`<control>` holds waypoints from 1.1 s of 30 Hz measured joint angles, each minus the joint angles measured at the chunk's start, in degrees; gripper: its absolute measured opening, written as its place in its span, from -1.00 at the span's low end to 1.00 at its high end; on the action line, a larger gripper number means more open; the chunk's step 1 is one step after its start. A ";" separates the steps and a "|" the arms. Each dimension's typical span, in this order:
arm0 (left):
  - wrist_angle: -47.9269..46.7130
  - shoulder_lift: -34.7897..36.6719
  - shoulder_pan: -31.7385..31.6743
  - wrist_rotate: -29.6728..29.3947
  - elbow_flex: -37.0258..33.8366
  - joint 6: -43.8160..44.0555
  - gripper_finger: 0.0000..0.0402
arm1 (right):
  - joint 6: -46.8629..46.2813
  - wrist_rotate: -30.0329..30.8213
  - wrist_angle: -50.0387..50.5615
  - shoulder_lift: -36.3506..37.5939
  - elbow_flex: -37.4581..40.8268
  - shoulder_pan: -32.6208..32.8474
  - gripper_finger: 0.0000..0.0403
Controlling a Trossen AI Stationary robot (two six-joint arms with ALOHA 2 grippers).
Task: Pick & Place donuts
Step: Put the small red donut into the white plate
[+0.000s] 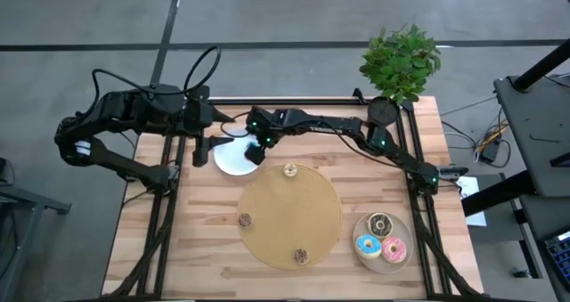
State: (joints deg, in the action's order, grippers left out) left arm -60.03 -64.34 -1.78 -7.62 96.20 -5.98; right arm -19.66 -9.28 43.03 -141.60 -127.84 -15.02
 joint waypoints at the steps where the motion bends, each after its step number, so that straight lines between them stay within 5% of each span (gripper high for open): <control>1: 0.00 0.00 -0.02 0.00 0.00 0.11 -0.01 | -0.94 -0.24 -0.22 0.00 -0.05 -0.05 0.34; 5: -0.02 0.00 0.00 0.01 0.00 0.36 -0.01 | -2.87 -4.81 -0.91 -0.02 -0.03 -0.35 0.36; 8: 0.00 0.00 0.00 0.00 0.00 0.44 -0.01 | -1.72 -0.65 3.35 0.00 -0.06 -0.29 0.34; 19: -0.49 0.00 0.00 0.00 0.00 0.44 -0.01 | -2.62 -2.97 1.88 -0.13 -0.09 -0.28 0.23; 33: -17.15 0.00 0.00 0.02 0.00 3.56 -0.01 | -2.40 -6.25 1.33 -0.13 -3.80 -0.41 0.20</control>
State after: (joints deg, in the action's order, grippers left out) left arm -77.18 -64.33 -1.78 -7.60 96.20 -2.42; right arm -22.06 -15.53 44.36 -141.73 -131.64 -15.43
